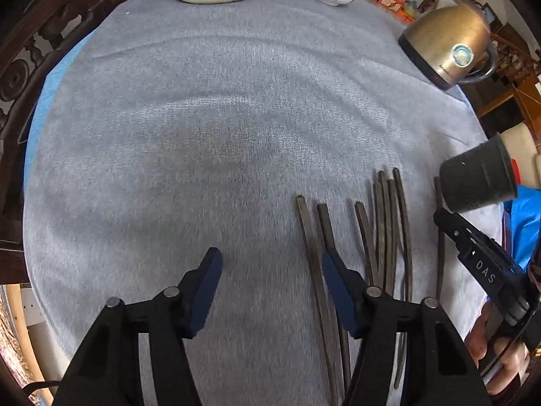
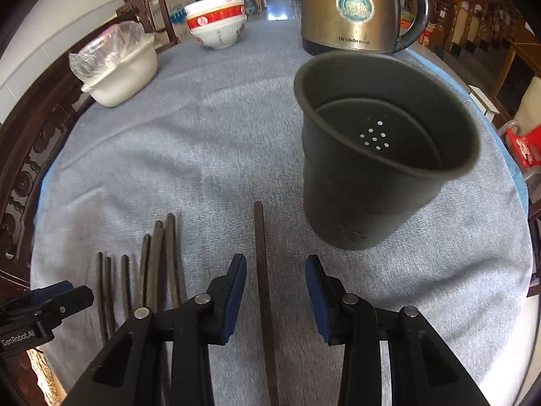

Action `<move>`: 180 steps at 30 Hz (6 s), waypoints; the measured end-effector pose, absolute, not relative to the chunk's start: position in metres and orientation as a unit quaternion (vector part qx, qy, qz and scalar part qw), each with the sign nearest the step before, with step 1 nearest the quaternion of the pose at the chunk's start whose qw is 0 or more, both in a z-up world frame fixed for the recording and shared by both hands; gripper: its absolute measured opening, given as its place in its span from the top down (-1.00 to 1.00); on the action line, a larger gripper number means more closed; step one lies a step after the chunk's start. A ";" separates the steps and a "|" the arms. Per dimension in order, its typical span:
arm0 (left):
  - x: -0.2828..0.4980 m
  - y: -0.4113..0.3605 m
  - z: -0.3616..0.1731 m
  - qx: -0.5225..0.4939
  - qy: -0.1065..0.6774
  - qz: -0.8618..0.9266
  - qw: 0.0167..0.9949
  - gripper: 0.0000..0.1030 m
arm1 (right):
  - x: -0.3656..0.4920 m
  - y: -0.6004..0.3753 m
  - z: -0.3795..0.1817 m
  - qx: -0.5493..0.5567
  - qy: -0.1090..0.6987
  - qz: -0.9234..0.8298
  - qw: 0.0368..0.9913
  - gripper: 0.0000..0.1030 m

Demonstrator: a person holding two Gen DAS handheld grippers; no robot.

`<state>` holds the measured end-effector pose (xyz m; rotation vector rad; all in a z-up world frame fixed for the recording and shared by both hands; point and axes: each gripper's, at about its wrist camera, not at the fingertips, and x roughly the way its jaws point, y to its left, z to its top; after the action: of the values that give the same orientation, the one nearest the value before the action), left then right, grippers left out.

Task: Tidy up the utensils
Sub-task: 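Close the left tool on one dark stick while the right tool grasps another, then lift both held sticks and carry them over the grey holder cup, then open both tools to drop the sticks into the grey holder, then move both open tools back over the remaining dark sticks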

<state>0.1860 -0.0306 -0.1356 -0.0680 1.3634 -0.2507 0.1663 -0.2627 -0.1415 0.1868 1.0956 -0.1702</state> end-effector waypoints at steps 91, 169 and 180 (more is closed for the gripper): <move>0.161 -0.165 0.066 -0.031 0.415 -0.251 0.874 0.05 | 0.059 -0.409 0.032 0.332 0.219 -0.062 0.915 0.40; 0.057 -0.051 -0.083 0.133 0.432 -0.089 0.888 -0.19 | 0.014 -0.259 -0.089 0.259 0.329 0.016 0.908 0.25; 0.058 -0.050 -0.084 0.129 0.434 -0.090 0.887 -0.19 | 0.015 -0.256 -0.090 0.256 0.332 0.019 0.908 0.25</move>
<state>0.0578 -0.0502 -0.0838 0.2689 0.9015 -0.1878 0.0146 -0.2556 -0.0896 0.5280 0.6842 0.0389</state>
